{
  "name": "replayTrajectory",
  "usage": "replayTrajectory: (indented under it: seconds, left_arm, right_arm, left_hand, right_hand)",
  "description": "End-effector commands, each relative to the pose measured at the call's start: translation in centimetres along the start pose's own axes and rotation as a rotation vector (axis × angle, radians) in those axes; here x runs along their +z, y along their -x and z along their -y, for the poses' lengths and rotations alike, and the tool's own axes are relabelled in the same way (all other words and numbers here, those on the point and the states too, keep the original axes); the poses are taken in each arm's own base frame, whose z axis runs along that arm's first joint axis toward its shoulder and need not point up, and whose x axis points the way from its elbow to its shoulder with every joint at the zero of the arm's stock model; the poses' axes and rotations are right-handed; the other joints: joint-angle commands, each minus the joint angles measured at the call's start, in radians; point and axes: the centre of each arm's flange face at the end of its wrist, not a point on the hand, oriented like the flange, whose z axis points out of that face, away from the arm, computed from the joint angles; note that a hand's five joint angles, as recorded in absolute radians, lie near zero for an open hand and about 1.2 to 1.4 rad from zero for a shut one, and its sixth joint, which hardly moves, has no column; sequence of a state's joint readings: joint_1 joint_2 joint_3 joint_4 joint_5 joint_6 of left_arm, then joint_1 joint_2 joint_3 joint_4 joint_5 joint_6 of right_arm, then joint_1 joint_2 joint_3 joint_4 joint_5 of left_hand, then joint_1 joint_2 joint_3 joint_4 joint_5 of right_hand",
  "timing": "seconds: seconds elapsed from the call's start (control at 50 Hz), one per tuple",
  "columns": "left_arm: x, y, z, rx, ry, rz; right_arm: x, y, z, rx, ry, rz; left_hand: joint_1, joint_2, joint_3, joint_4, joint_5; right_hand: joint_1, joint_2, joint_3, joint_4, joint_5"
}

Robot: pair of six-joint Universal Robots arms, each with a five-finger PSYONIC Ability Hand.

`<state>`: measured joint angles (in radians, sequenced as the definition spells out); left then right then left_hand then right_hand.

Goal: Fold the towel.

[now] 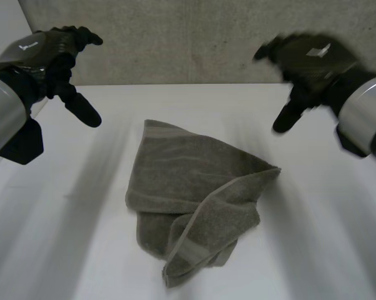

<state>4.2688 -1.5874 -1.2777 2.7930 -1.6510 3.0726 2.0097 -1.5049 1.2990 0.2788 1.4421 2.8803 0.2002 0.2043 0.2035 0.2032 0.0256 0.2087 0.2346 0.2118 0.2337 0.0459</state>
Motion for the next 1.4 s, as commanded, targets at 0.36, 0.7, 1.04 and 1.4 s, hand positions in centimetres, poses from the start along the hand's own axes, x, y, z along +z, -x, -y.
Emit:
replayTrajectory:
  seconds: [0.36, 0.7, 1.04, 1.4]
  left_arm:
    - [7.4, 2.6, -5.2, 0.146, 0.111, 0.063]
    - [10.5, 2.2, -11.9, 0.129, 0.298, -0.105]
    - [11.1, 0.4, -18.3, 0.102, 0.452, -0.378]
    - [11.0, 0.1, -19.4, 0.097, 0.474, -0.399]
  right_arm:
    - [0.5, 16.4, -16.5, -0.332, 0.195, 0.59]
    - [2.3, 11.3, -7.2, -0.097, -0.086, 0.368]
    - [0.4, 4.0, 4.0, 0.056, -0.385, 0.176]
    - [0.3, 1.2, 5.4, 0.072, -0.424, 0.055]
  left_hand:
    - [0.028, 0.024, 0.025, 0.025, 0.028]
    - [0.022, 0.018, 0.019, 0.019, 0.022]
    - [0.007, 0.003, 0.004, 0.004, 0.008]
    - [0.01, 0.006, 0.007, 0.007, 0.01]
  right_hand:
    - [0.298, 0.272, 0.295, 0.273, 0.286]
    - [1.188, 1.162, 1.184, 1.163, 1.176]
    - [1.188, 1.162, 1.184, 1.163, 1.176]
    - [1.188, 1.162, 1.184, 1.163, 1.176]
